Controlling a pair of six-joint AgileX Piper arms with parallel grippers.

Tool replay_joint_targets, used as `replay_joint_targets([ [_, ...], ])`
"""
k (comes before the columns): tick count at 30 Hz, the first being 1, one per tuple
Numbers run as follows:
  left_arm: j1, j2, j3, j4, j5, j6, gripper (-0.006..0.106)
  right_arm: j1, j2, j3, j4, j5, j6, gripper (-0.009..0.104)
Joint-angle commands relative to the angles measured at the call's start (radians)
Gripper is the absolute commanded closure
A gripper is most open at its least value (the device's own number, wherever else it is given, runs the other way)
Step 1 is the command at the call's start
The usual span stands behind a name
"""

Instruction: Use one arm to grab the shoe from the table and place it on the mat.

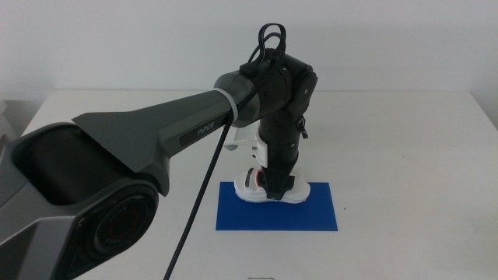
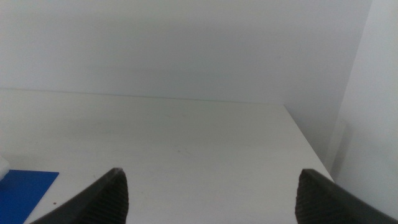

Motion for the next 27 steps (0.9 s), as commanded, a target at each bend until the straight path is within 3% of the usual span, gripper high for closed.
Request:
replay_joint_targets([
  [1, -0.005, -0.068, -0.029, -0.016, 0.095, -0.023, 0.102, 0.002, -0.019, -0.019, -0.009, -0.077, -0.005, 0.001],
  [6, -0.005, -0.068, -0.029, -0.029, 0.095, -0.023, 0.102, 0.002, -0.019, -0.019, -0.009, -0.077, -0.005, 0.001],
  [8, -0.016, -0.096, -0.027, 0.022, 0.095, -0.023, 0.102, 0.002, -0.019, -0.019, -0.009, -0.077, -0.005, 0.001],
  [13, -0.016, -0.119, -0.023, 0.031, 0.095, -0.023, 0.102, 0.002, -0.019, -0.019, -0.009, -0.077, -0.005, 0.001],
  [21, -0.014, -0.178, 0.108, 0.033, 0.095, -0.023, 0.102, 0.002, -0.019, -0.019, -0.009, -0.077, -0.005, 0.001],
  [27, -0.011, -0.162, 0.108, -0.015, 0.081, -0.023, 0.102, 0.002, -0.019, -0.019, -0.009, -0.077, -0.005, 0.001],
])
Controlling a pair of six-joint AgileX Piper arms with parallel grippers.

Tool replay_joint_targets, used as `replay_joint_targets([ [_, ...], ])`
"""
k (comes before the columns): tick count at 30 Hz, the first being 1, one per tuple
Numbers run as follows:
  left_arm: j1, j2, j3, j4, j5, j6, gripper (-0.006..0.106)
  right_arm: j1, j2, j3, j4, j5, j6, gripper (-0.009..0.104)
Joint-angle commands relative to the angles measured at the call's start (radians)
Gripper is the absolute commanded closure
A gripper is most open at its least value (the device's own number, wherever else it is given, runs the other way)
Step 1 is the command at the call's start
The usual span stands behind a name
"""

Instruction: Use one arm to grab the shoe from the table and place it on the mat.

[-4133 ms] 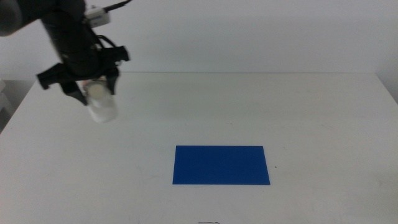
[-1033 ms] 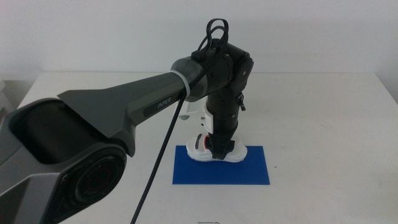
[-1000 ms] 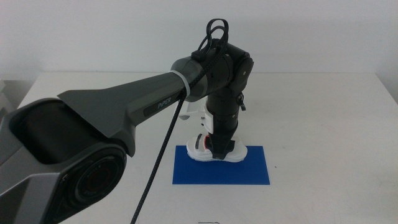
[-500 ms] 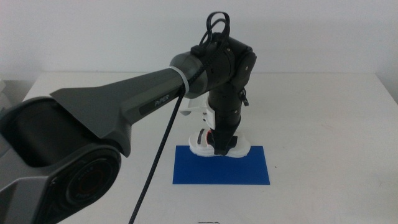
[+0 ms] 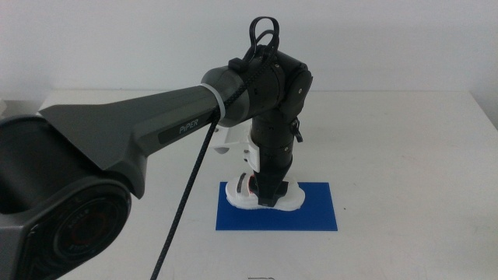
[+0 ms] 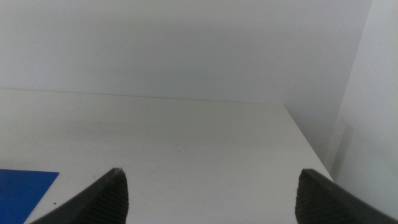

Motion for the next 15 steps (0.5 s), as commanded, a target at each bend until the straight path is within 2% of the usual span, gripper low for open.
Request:
replay_joint_targets([
  [1, -0.001, -0.057, -0.021, -0.022, 0.078, -0.023, 0.102, 0.002, -0.019, -0.019, -0.009, -0.077, -0.005, 0.001],
  [12, -0.001, -0.018, -0.021, -0.055, 0.011, -0.023, 0.102, 0.002, -0.019, -0.019, -0.009, -0.077, -0.005, 0.001],
  [14, -0.001, -0.018, -0.021, -0.055, -0.011, -0.023, 0.098, 0.002, -0.019, -0.019, -0.009, -0.077, -0.005, 0.001],
  [15, -0.001, -0.018, -0.021, -0.054, -0.011, -0.023, 0.039, 0.002, -0.019, -0.019, -0.009, -0.077, -0.005, 0.001],
])
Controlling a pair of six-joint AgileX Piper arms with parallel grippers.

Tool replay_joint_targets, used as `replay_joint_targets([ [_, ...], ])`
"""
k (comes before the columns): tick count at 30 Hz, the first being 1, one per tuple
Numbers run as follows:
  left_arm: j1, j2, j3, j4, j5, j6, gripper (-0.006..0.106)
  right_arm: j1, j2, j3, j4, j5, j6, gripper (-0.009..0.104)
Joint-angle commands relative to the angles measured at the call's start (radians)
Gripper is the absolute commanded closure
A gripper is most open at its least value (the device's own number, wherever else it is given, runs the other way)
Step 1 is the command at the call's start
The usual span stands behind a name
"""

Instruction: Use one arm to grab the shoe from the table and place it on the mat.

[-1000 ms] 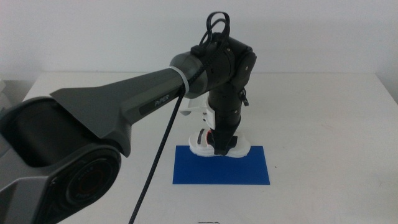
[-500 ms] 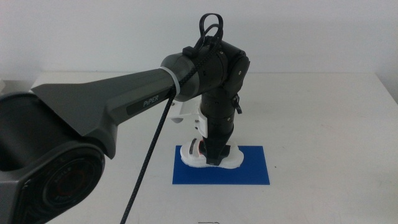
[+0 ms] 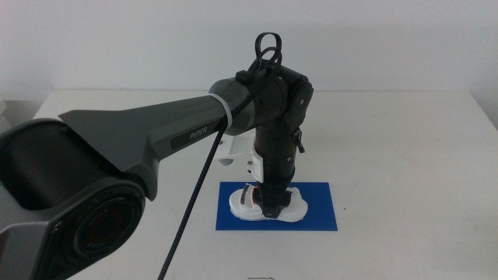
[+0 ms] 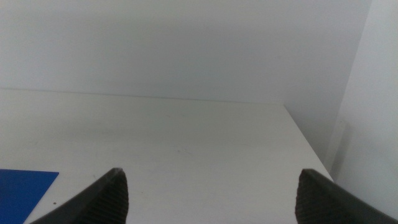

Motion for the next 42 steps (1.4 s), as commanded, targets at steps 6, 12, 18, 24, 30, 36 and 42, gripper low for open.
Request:
replay_joint_targets([
  [6, -0.001, -0.063, -0.021, -0.006, -0.003, -0.023, 0.016, 0.002, -0.019, -0.019, -0.009, -0.077, -0.005, 0.001],
  [12, -0.001, -0.095, -0.023, -0.007, 0.027, -0.023, 0.012, 0.002, -0.019, -0.019, -0.009, -0.077, -0.005, 0.001],
  [18, 0.008, -0.291, -0.023, 0.028, 0.106, 0.067, 0.012, 0.002, -0.019, -0.019, -0.009, -0.077, -0.005, 0.001],
  [24, 0.008, -0.498, -0.023, 0.102, 0.106, 0.361, 0.012, 0.002, -0.019, -0.019, -0.009, -0.077, -0.005, 0.001],
  [30, 0.008, -0.646, -0.023, 0.275, 0.106, 1.137, 0.012, 0.002, -0.019, -0.019, -0.009, -0.077, -0.005, 0.001],
  [36, 0.008, -0.739, -0.023, 0.337, 0.106, 1.778, 0.012, 0.002, -0.019, -0.019, -0.009, -0.077, -0.005, 0.001],
  [42, 0.035, -0.793, 0.014, 0.416, 0.024, 2.114, 0.012, 0.002, -0.019, -0.019, -0.009, -0.077, -0.005, 0.001],
])
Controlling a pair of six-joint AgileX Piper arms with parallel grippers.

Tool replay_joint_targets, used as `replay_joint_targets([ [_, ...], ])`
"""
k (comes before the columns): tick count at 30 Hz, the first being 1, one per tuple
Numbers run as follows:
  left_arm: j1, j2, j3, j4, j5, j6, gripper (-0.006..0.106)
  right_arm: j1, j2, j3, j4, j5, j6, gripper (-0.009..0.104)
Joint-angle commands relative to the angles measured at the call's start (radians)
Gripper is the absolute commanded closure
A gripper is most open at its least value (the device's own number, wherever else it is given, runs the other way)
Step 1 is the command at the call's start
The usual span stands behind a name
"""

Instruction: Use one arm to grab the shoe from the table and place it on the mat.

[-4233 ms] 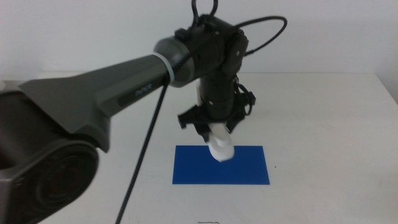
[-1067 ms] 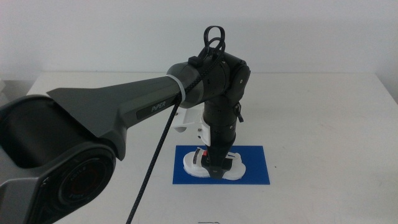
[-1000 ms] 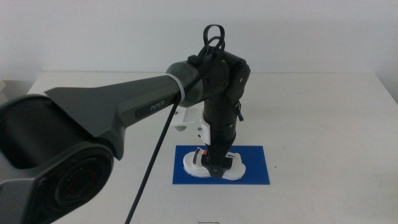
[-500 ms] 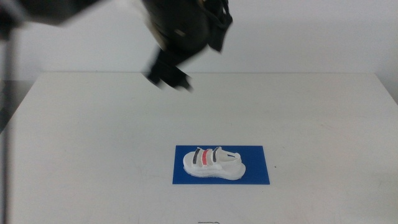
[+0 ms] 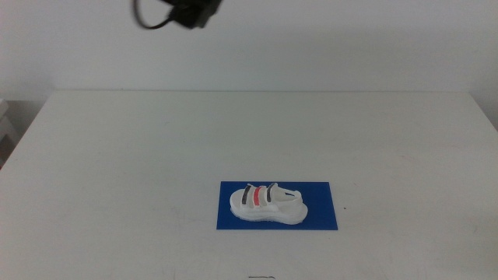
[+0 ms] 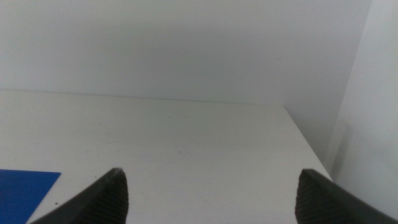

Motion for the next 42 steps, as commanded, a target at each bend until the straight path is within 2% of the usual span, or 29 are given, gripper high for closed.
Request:
replay_joint_targets([
  [1, 0.038, -0.080, 0.021, 0.032, -0.073, 0.095, 0.012, 0.002, -0.019, -0.019, -0.009, -0.077, -0.005, 0.001],
  [3, 0.098, -0.141, 0.092, -0.021, -0.164, 0.088, 0.012, 0.002, -0.019, -0.019, -0.009, -0.077, -0.005, 0.001],
  [8, 0.316, -0.376, 0.397, -0.240, -0.475, 0.093, 0.012, 0.002, -0.019, -0.019, -0.009, -0.077, -0.005, 0.001],
  [10, 0.405, -0.488, 0.548, -0.278, -0.603, 0.093, 0.012, 0.002, -0.019, -0.019, -0.009, -0.077, -0.005, 0.001],
  [16, 0.603, -0.788, 0.936, -0.293, -0.833, 0.088, 0.012, 0.002, -0.019, -0.019, -0.009, -0.077, -0.005, 0.001],
  [20, 0.676, -0.939, 1.104, -0.302, -0.899, 0.080, 0.012, 0.002, -0.019, -0.019, -0.009, -0.077, -0.005, 0.001],
  [25, 0.684, -1.056, 1.237, -0.305, -0.914, 0.060, 0.012, 0.002, -0.019, -0.019, -0.009, -0.077, -0.005, 0.001],
  [31, 0.684, -1.091, 1.267, -0.317, -0.920, 0.060, 0.012, 0.002, -0.019, -0.019, -0.009, -0.077, -0.005, 0.001],
  [38, 0.684, -1.203, 1.394, -0.318, -1.122, 0.069, 0.012, 0.002, -0.019, -0.019, -0.009, -0.077, -0.005, 0.001],
  [42, 0.684, -1.289, 1.495, -0.318, -1.153, 0.067, 0.012, 0.002, -0.019, -0.019, -0.009, -0.077, -0.005, 0.001],
])
